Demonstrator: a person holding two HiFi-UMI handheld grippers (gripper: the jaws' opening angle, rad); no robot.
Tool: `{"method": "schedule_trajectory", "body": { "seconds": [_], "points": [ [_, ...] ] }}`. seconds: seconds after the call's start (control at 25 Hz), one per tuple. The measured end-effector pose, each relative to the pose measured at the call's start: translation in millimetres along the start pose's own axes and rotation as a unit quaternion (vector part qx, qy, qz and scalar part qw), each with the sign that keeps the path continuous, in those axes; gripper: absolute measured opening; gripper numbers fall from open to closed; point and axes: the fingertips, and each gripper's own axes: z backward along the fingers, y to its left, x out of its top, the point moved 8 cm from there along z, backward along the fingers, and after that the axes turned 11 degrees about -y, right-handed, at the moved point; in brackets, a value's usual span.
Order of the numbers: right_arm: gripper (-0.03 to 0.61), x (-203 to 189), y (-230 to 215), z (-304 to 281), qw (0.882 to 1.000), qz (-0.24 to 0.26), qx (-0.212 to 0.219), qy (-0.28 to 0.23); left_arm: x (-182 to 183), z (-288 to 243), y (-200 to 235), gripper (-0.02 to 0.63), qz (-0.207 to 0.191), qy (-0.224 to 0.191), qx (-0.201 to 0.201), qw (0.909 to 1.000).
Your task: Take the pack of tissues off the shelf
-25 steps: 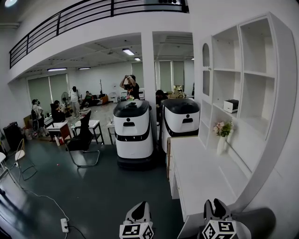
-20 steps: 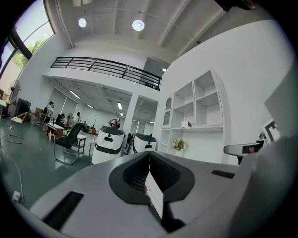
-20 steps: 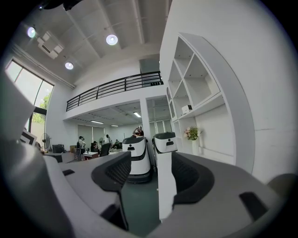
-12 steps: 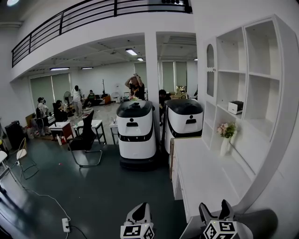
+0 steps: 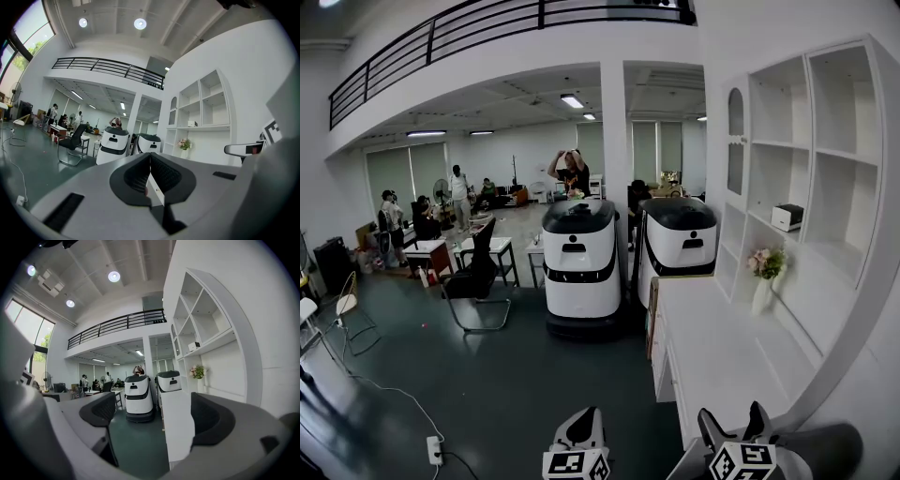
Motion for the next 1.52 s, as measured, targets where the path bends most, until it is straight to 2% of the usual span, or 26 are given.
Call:
{"method": "schedule_trajectory", "body": {
  "seconds": [0.72, 1.12, 1.52],
  "points": [
    [0.505, -14.0, 44.8, -45.2, 0.999, 0.004, -0.034, -0.002, 4.8, -45.0, 67.9, 0.018, 0.006, 0.001, -0.019, 0.9998],
    [0.502, -23.2, 33.1, -72.1, 0.997, 0.019, -0.07, 0.007, -14.1, -85.1, 78.8, 0.018, 0.024, 0.014, -0.027, 0.9992],
    [0.499, -23.5, 7.6, -151.9, 0.996, 0.021, -0.084, 0.006, -17.4, -168.1, 85.1, 0.018, 0.022, 0.015, -0.029, 0.9992]
  ]
}}
